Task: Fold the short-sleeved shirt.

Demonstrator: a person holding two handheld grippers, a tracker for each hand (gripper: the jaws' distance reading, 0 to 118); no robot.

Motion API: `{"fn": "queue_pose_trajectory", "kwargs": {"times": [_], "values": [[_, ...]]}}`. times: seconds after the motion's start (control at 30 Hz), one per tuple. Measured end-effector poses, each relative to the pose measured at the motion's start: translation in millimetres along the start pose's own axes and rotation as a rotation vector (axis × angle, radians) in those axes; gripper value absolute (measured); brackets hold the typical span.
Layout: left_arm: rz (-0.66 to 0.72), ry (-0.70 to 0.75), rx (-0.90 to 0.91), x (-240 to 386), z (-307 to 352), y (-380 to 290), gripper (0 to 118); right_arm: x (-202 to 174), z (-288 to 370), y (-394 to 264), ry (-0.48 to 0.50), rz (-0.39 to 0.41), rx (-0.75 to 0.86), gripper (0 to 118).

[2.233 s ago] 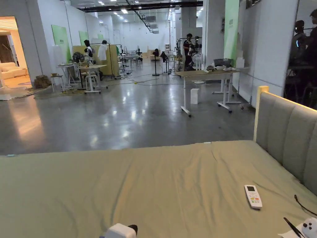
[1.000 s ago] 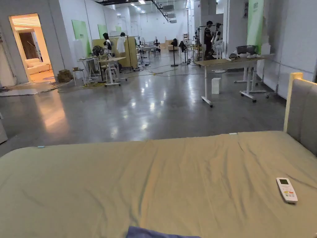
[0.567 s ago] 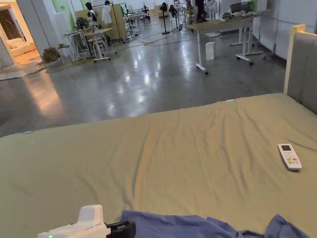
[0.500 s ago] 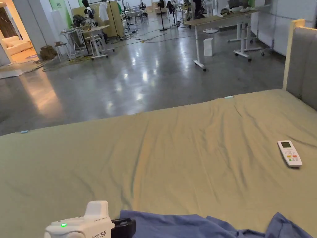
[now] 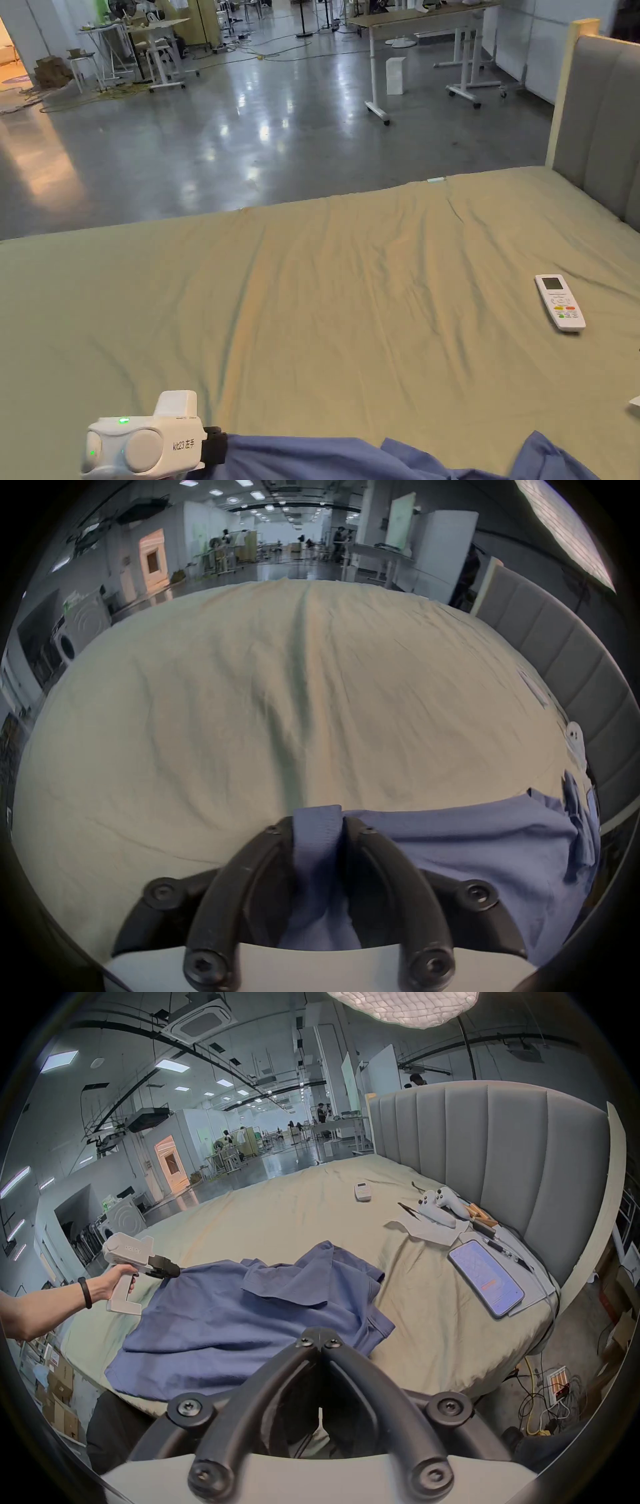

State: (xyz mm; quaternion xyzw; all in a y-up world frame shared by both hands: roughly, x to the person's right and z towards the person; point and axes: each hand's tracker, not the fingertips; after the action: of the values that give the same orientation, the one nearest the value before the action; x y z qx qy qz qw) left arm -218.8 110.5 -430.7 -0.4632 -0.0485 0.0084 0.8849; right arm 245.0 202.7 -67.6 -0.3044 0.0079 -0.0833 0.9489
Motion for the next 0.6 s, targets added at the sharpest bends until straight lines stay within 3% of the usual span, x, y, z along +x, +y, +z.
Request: {"fn": "queue_pose_trajectory", "kwargs": {"times": [0.07,0.1,0.13,0.23,0.3,0.37,0.4,0.43,0.47,0.6], "values": [[-0.013,-0.058,-0.023,25.0,-2.3,4.9,6,0.2,-3.3,1.2,0.006,0.006,-0.004,0],[-0.056,-0.009,-0.041,40.7,-6.9,5.9,6,0.2,-5.2,3.5,0.007,0.013,-0.001,0],[-0.095,-0.002,-0.054,-9.3,-16.1,14.9,6,1.2,-7.5,6.4,0.008,0.019,0.001,0],[-0.095,0.026,-0.100,-16.8,-47.0,41.9,6,9.0,-21.6,26.4,0.023,0.030,0.014,1],[-0.097,0.048,-0.130,-8.7,-44.0,22.0,6,18.1,-41.7,47.3,0.021,0.042,0.015,10],[-0.152,0.080,-0.160,-10.1,-57.2,39.1,6,29.2,-75.3,71.5,0.027,0.044,-0.051,20],[-0.189,0.094,-0.171,18.4,-28.5,14.9,6,33.8,-97.7,84.0,0.020,0.044,-0.113,53],[-0.206,0.105,-0.177,21.1,-31.3,18.0,6,42.0,-123.3,92.7,0.019,0.040,-0.154,75],[-0.206,0.111,-0.180,22.0,-34.3,21.5,6,45.7,-146.6,100.8,0.025,0.038,-0.192,85],[-0.209,0.128,-0.191,22.4,-34.2,19.2,6,50.6,-238.1,127.6,0.023,0.034,-0.282,86]]}}
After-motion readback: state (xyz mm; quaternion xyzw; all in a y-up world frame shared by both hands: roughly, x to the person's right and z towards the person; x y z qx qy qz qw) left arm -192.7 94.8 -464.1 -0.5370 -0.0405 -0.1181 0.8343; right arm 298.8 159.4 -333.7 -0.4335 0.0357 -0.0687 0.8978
